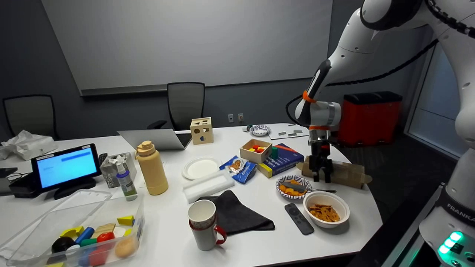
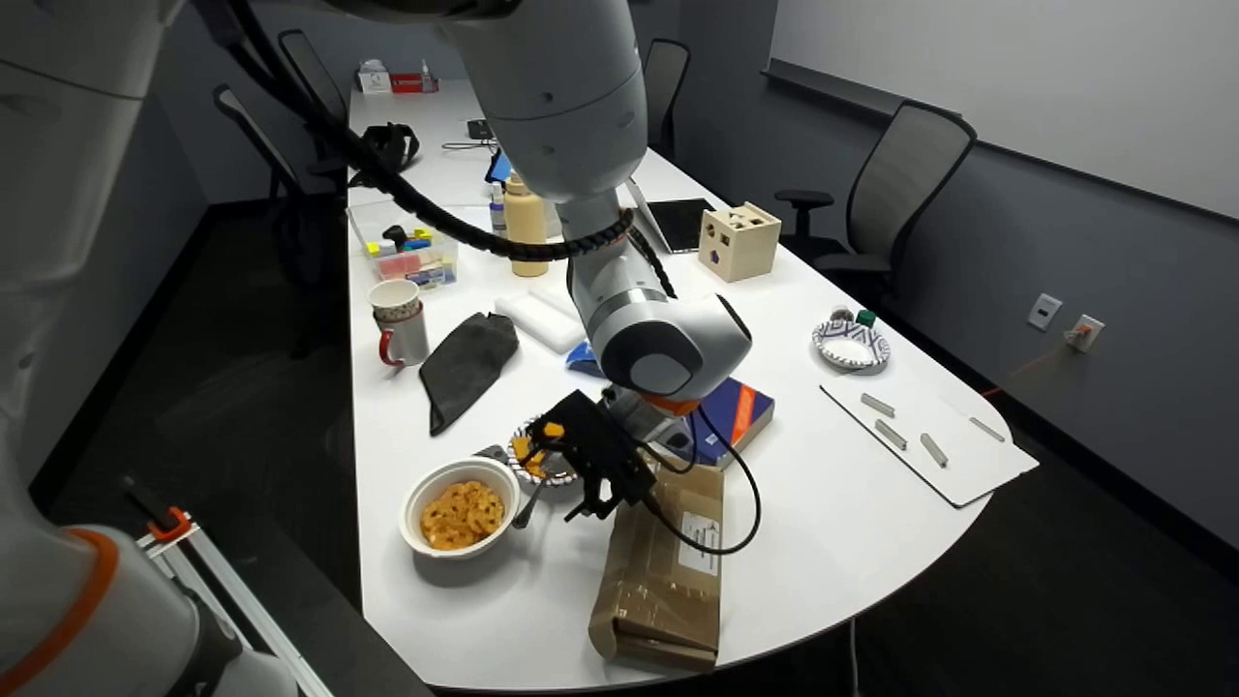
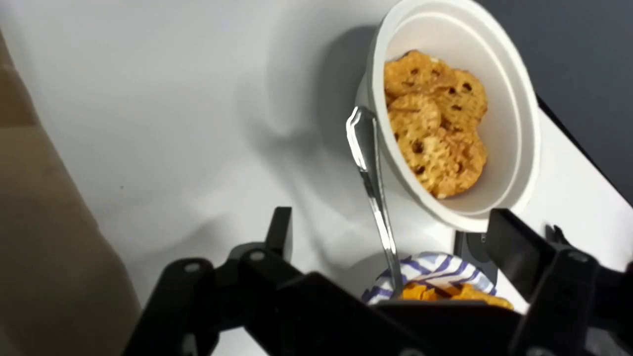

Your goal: Pick up the spatula and scoop some chips from the white and purple bowl

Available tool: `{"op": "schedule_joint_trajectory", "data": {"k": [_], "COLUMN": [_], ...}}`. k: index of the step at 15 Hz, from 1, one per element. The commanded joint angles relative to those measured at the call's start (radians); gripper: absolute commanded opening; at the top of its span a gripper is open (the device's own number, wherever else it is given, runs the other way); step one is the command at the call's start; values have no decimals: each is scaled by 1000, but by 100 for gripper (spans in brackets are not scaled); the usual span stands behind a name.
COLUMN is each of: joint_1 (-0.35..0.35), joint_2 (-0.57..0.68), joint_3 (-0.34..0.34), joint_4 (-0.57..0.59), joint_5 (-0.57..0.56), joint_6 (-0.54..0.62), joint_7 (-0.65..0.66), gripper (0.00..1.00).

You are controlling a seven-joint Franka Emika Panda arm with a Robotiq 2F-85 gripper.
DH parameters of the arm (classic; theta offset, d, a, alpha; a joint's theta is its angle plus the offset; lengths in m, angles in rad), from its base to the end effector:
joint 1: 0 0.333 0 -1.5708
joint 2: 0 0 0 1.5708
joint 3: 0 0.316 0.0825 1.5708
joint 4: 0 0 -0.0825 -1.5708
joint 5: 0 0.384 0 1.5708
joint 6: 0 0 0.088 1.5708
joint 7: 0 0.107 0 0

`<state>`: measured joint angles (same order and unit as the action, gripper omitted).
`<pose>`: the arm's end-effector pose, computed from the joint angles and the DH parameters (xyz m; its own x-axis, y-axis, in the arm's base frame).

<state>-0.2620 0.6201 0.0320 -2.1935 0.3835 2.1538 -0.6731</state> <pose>0.4514 -0.0877 0.0682 0.8860 0.2238 -0.4062 -0.0106 -0.8659 -0.5001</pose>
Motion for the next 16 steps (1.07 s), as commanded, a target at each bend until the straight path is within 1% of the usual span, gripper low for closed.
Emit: {"op": "schedule_joint_trajectory", "data": {"k": [1, 2, 6, 13, 14, 16], "joint_1": [-22, -23, -23, -21, -22, -23], "joint_2": [5, 14, 24, 47, 47, 56], "joint_3": [31, 40, 59, 57, 57, 58], "joint_4": [-22, -22, -30, -26, -27, -23], "joint_5": [42, 49, 51, 31, 30, 27], "joint_6": [108, 131, 153, 128, 120, 117], "joint_7": [-14, -13, 0, 27, 32, 37], "gripper": [100, 100, 100, 100, 83, 66]}}
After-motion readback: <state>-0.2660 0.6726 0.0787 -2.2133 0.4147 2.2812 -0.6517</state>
